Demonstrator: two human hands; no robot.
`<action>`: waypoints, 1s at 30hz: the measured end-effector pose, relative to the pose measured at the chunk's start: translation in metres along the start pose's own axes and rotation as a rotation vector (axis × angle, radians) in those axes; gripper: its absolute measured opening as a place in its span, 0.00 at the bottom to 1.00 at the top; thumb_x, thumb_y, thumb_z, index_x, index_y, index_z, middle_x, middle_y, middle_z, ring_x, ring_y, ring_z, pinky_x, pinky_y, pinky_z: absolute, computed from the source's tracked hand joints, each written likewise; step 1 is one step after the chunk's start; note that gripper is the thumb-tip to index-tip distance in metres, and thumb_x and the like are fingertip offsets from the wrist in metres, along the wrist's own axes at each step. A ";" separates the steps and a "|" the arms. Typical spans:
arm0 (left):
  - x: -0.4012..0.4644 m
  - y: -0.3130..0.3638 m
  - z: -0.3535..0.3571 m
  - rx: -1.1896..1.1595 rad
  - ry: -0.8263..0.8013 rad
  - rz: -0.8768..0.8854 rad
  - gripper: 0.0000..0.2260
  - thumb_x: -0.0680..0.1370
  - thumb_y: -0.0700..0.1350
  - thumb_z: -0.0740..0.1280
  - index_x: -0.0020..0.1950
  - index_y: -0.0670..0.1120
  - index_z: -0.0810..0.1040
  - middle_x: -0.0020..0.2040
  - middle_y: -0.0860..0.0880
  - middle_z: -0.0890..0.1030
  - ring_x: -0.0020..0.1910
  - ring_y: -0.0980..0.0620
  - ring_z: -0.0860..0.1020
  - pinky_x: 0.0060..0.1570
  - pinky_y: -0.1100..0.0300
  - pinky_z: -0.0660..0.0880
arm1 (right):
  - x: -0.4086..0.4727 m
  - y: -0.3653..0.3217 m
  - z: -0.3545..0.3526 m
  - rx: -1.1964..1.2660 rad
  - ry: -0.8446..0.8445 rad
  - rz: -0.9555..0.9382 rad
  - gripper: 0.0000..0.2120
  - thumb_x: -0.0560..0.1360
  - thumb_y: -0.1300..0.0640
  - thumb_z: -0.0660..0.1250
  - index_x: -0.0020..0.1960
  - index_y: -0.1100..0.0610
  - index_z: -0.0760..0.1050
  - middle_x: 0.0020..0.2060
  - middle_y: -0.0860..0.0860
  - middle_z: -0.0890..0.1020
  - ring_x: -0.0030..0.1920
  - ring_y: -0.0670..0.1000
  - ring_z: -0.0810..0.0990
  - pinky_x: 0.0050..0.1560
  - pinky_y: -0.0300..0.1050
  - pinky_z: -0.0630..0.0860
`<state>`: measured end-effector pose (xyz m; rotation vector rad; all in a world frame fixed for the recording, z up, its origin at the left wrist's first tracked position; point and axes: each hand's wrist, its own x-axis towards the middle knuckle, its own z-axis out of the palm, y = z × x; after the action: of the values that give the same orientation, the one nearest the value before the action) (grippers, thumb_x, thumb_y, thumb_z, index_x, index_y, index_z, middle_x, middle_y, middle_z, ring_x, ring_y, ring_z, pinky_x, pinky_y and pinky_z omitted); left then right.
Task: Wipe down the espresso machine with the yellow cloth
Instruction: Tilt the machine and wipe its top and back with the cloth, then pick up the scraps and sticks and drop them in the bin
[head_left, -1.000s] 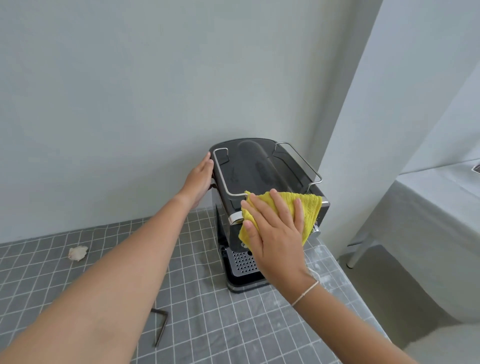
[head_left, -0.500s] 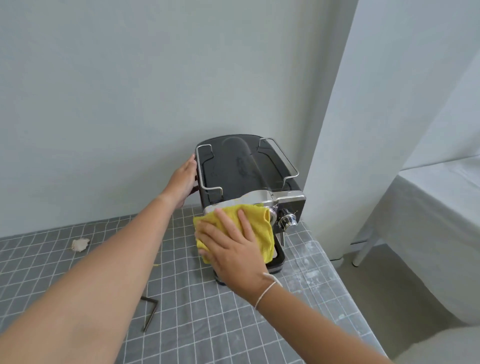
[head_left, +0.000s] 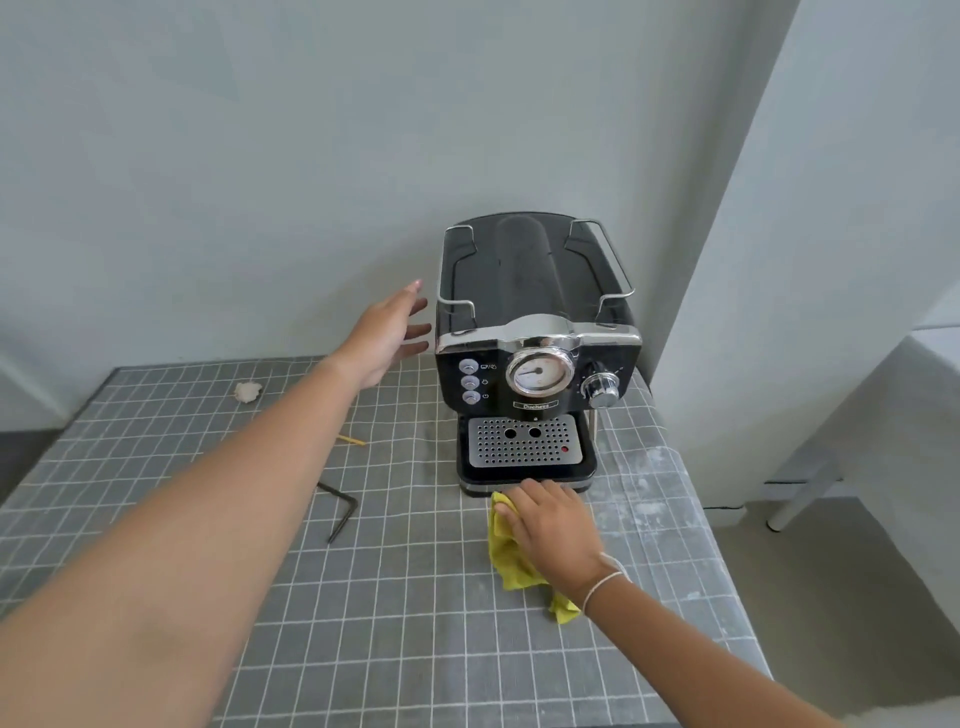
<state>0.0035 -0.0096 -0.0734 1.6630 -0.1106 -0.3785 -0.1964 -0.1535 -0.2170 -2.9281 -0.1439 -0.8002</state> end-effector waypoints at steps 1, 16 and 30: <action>-0.004 -0.001 0.002 -0.012 0.005 0.001 0.22 0.79 0.55 0.57 0.72 0.48 0.65 0.68 0.51 0.71 0.57 0.47 0.77 0.44 0.60 0.75 | -0.005 0.001 0.005 0.014 -0.040 0.013 0.16 0.74 0.47 0.54 0.35 0.48 0.77 0.29 0.43 0.78 0.29 0.45 0.77 0.30 0.37 0.72; -0.043 -0.026 0.017 -0.042 0.049 -0.005 0.16 0.81 0.50 0.56 0.63 0.46 0.75 0.58 0.46 0.80 0.52 0.49 0.80 0.52 0.55 0.78 | -0.057 0.004 0.031 0.136 -0.385 0.067 0.16 0.70 0.41 0.55 0.51 0.46 0.75 0.42 0.43 0.79 0.41 0.47 0.80 0.44 0.43 0.78; -0.093 -0.072 -0.027 0.186 0.104 -0.055 0.20 0.81 0.52 0.54 0.72 0.49 0.64 0.70 0.47 0.70 0.64 0.47 0.73 0.60 0.57 0.73 | -0.011 -0.025 0.032 0.248 -0.372 0.001 0.20 0.69 0.40 0.57 0.51 0.50 0.79 0.42 0.46 0.81 0.42 0.50 0.81 0.47 0.46 0.79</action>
<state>-0.0859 0.0520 -0.1251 1.8687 -0.0232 -0.3303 -0.1927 -0.1254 -0.2487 -2.8017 -0.2494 -0.2087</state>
